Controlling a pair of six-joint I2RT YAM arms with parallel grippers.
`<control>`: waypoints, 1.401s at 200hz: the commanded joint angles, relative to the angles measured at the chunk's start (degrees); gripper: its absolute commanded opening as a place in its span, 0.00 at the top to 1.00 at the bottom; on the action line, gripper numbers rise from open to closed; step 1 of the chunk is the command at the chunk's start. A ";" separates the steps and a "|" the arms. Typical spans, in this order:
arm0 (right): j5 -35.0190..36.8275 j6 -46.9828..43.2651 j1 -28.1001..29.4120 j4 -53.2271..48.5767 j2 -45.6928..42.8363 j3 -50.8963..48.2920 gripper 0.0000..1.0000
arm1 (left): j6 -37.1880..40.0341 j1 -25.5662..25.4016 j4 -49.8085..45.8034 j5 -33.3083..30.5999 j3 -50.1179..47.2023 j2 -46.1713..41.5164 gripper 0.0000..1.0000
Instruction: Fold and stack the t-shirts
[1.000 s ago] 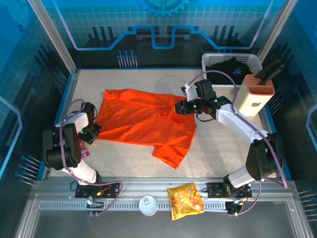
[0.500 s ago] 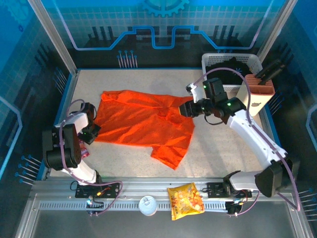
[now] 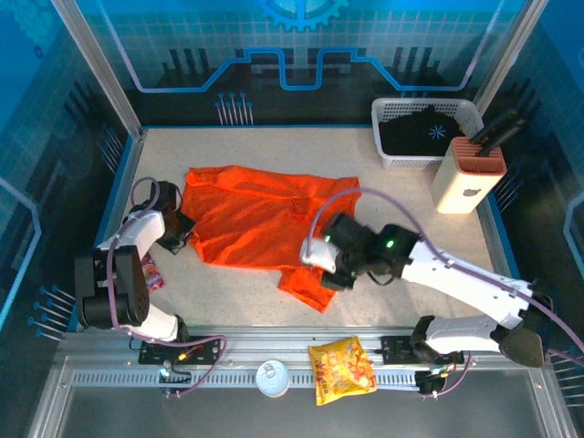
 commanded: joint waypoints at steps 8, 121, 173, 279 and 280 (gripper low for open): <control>6.53 -9.23 7.71 4.20 3.31 -7.42 0.64 | 1.76 -0.01 -0.51 1.96 -1.16 -3.27 1.00; 8.88 -11.09 10.93 14.27 22.78 -9.96 0.55 | 3.53 -0.01 -2.49 0.36 -1.55 -7.87 1.00; 11.29 -9.72 10.01 16.15 27.61 -9.89 0.72 | 4.23 -0.01 -4.66 -1.26 -1.25 -10.08 1.00; 17.35 -9.42 1.48 13.33 15.87 -6.75 1.00 | 5.32 -0.01 -9.57 -3.15 0.95 -13.91 1.00; 17.32 -9.42 1.31 13.35 15.54 -6.69 1.00 | 5.30 -0.01 -9.57 -3.17 0.95 -13.91 1.00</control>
